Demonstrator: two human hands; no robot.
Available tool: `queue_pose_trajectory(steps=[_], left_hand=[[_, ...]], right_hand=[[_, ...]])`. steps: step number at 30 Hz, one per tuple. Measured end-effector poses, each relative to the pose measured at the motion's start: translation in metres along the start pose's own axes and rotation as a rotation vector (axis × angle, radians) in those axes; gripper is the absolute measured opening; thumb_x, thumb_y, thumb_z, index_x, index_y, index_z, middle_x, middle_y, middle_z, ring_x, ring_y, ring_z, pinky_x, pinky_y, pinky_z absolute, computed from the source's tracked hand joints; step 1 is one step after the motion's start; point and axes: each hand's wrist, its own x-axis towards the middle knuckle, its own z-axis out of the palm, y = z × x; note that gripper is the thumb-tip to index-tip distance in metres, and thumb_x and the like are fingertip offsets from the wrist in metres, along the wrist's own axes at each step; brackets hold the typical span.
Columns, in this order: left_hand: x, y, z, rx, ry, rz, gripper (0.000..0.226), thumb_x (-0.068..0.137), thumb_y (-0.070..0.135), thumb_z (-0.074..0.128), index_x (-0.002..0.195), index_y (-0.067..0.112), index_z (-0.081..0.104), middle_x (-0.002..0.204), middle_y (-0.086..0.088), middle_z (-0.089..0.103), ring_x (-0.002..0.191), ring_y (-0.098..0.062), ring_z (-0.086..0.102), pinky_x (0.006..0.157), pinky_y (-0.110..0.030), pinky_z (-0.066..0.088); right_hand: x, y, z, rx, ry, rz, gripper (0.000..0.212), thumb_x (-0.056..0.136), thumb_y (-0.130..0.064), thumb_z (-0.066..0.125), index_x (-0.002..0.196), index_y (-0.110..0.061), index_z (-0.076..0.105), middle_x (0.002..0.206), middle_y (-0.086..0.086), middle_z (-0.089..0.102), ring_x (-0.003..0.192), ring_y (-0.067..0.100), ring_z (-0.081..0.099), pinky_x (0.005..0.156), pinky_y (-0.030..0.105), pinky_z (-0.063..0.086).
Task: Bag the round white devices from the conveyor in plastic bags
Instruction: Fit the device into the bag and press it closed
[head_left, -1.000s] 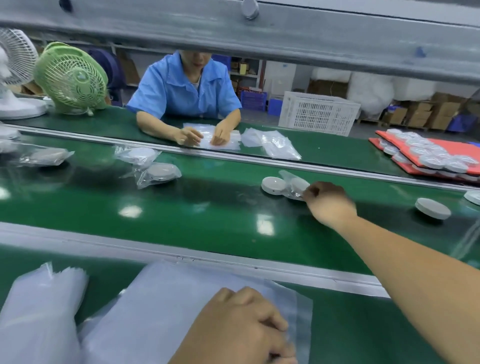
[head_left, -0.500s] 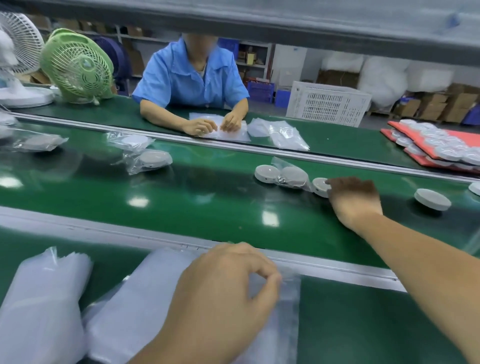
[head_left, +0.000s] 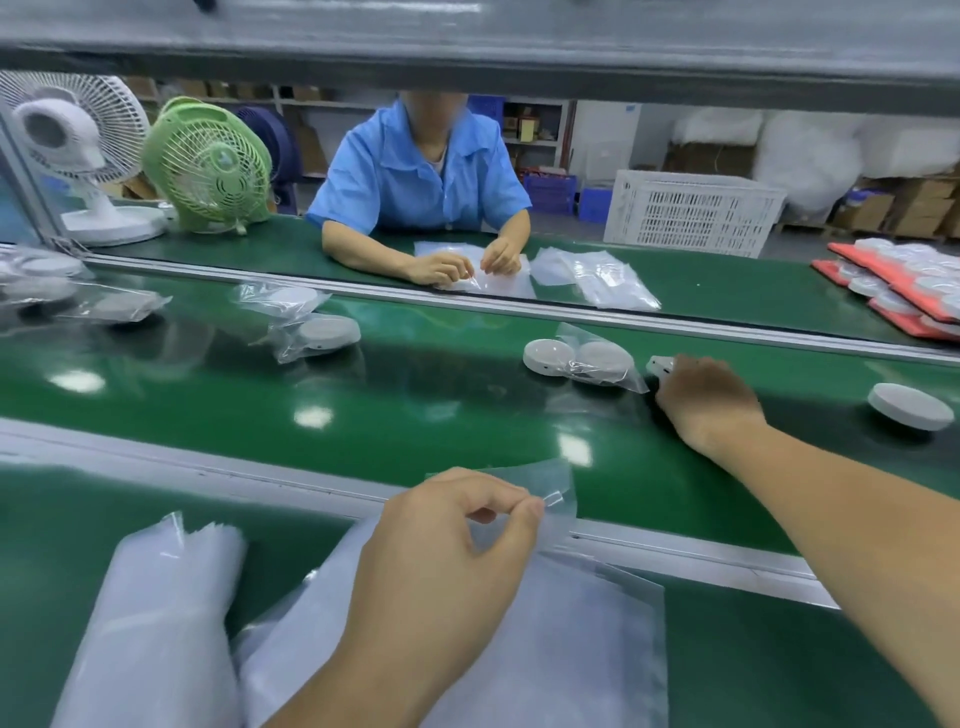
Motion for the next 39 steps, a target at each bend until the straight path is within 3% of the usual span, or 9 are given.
queue_pose_trajectory(steps=[3,5,9,13,18,21,28,36,39], left_hand=[[0.000,-0.003,0.001,-0.020,-0.002,-0.021,0.011,0.081,0.059,0.062,0.083,0.053,0.070,0.094,0.037,0.066,0.090,0.010,0.062,0.069,-0.024,0.046],[0.000,-0.003,0.002,-0.050,-0.012,-0.047,0.005,0.083,0.052,0.066,0.082,0.052,0.071,0.092,0.036,0.067,0.088,0.010,0.063,0.069,-0.024,0.048],[-0.001,-0.004,0.003,-0.059,-0.013,-0.074,0.004,0.082,0.053,0.067,0.083,0.055,0.070,0.090,0.037,0.067,0.081,0.011,0.062,0.070,-0.025,0.050],[-0.004,0.003,0.005,-0.111,0.007,-0.043,0.009,0.084,0.044,0.070,0.084,0.054,0.071,0.086,0.034,0.069,0.081,0.009,0.064,0.070,-0.020,0.046],[-0.011,0.010,0.009,-0.131,-0.084,0.022,0.006,0.090,0.042,0.068,0.088,0.048,0.072,0.088,0.030,0.072,0.089,0.005,0.066,0.078,-0.025,0.047],[-0.012,0.010,0.008,-0.103,-0.045,0.026,0.006,0.091,0.044,0.066,0.090,0.047,0.070,0.090,0.031,0.071,0.088,0.006,0.066,0.073,-0.024,0.045],[-0.012,0.010,0.007,-0.066,-0.072,0.018,0.009,0.089,0.051,0.061,0.093,0.049,0.069,0.098,0.037,0.068,0.086,0.004,0.066,0.065,-0.020,0.042],[-0.011,0.012,0.008,-0.194,-0.102,0.020,0.009,0.091,0.038,0.063,0.087,0.042,0.070,0.094,0.029,0.073,0.097,0.008,0.066,0.082,-0.018,0.047],[-0.011,0.013,0.008,-0.222,-0.125,0.010,0.012,0.094,0.034,0.064,0.084,0.034,0.068,0.093,0.023,0.074,0.094,0.003,0.068,0.083,-0.026,0.051]], right_hand=[[-0.023,0.009,-0.023,0.156,0.022,-0.086,0.019,0.092,-0.027,0.061,0.103,-0.013,0.058,0.078,0.007,0.063,0.064,0.027,0.058,0.053,0.031,0.044],[-0.059,0.015,-0.036,0.357,0.119,-0.176,0.023,0.091,-0.028,0.065,0.111,-0.016,0.068,0.076,-0.004,0.067,0.063,0.013,0.061,0.054,0.025,0.047],[-0.157,0.011,-0.058,0.645,0.182,-0.491,0.040,0.093,-0.027,0.065,0.133,-0.029,0.068,0.114,-0.036,0.065,0.095,-0.014,0.062,0.083,-0.001,0.041],[-0.214,-0.001,-0.065,0.698,0.205,-0.691,0.042,0.096,-0.021,0.065,0.138,-0.022,0.065,0.122,-0.028,0.061,0.103,-0.005,0.061,0.092,0.007,0.042],[-0.226,0.001,-0.065,0.749,0.433,-0.801,0.033,0.095,-0.002,0.065,0.126,-0.013,0.069,0.130,-0.007,0.069,0.121,0.006,0.064,0.103,0.020,0.049],[-0.221,0.011,-0.065,0.729,0.554,-0.816,0.037,0.088,0.006,0.068,0.123,-0.006,0.071,0.129,0.000,0.070,0.119,0.014,0.068,0.100,0.028,0.054],[-0.218,0.009,-0.067,0.923,0.590,-0.716,0.019,0.094,-0.013,0.067,0.110,-0.006,0.074,0.119,0.002,0.073,0.098,0.013,0.076,0.084,0.033,0.062],[-0.214,0.019,-0.072,0.728,0.680,-0.852,0.026,0.088,0.003,0.072,0.109,-0.011,0.074,0.120,0.008,0.073,0.091,0.019,0.073,0.073,0.030,0.055],[-0.211,0.020,-0.073,0.719,0.700,-0.876,0.024,0.088,0.004,0.073,0.108,-0.008,0.074,0.120,0.008,0.073,0.099,0.017,0.073,0.075,0.031,0.056]])
